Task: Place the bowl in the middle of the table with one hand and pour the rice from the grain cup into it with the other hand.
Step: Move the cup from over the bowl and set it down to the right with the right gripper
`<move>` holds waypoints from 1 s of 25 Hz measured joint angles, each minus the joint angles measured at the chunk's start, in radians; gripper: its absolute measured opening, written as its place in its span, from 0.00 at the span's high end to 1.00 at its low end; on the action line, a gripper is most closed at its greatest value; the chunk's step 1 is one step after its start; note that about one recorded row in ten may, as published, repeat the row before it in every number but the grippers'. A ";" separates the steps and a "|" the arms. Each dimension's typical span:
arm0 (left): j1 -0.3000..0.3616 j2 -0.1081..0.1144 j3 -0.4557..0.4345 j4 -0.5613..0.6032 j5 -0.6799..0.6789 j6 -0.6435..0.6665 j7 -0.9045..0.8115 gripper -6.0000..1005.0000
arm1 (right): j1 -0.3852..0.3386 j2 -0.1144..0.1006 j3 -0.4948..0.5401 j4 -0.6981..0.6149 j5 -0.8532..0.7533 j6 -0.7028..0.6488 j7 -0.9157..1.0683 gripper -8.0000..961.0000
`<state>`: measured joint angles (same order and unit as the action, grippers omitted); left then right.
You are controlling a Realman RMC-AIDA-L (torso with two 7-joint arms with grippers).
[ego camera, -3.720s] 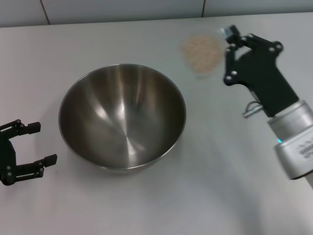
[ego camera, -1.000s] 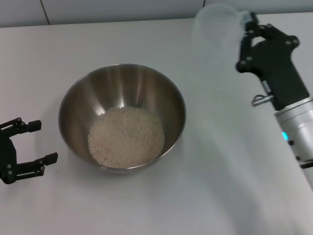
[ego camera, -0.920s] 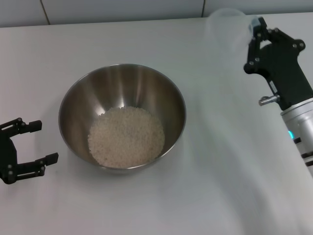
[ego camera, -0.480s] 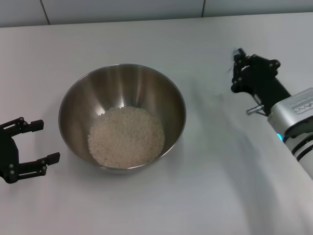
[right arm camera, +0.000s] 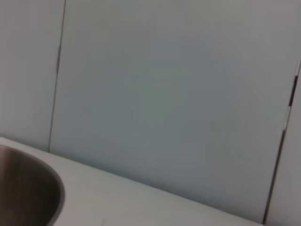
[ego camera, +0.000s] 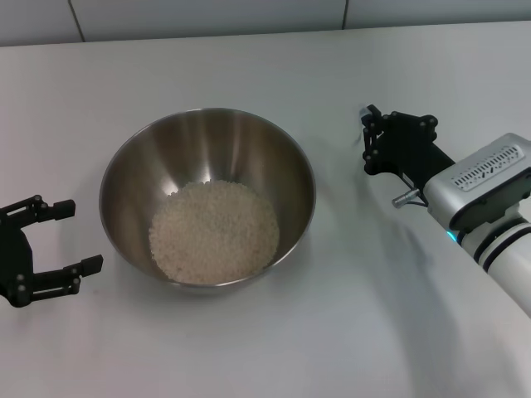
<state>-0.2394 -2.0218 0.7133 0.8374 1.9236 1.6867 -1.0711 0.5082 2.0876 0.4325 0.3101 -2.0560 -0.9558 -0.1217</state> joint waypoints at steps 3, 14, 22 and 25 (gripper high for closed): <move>0.000 0.000 0.000 0.000 0.000 0.000 0.000 0.17 | 0.011 -0.001 -0.001 0.001 -0.021 0.031 0.001 0.90; 0.000 0.000 0.000 -0.002 0.000 0.001 -0.001 0.17 | 0.012 -0.001 0.009 0.017 -0.023 0.049 0.002 0.85; 0.000 0.000 0.000 -0.003 0.000 0.001 -0.001 0.17 | -0.013 0.001 0.005 0.031 -0.024 0.033 0.003 0.76; 0.000 0.000 0.000 -0.002 0.000 0.001 -0.002 0.17 | -0.029 -0.002 0.001 0.043 -0.024 0.009 0.003 0.66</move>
<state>-0.2392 -2.0218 0.7133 0.8352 1.9236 1.6874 -1.0726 0.4791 2.0858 0.4335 0.3527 -2.0801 -0.9464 -0.1187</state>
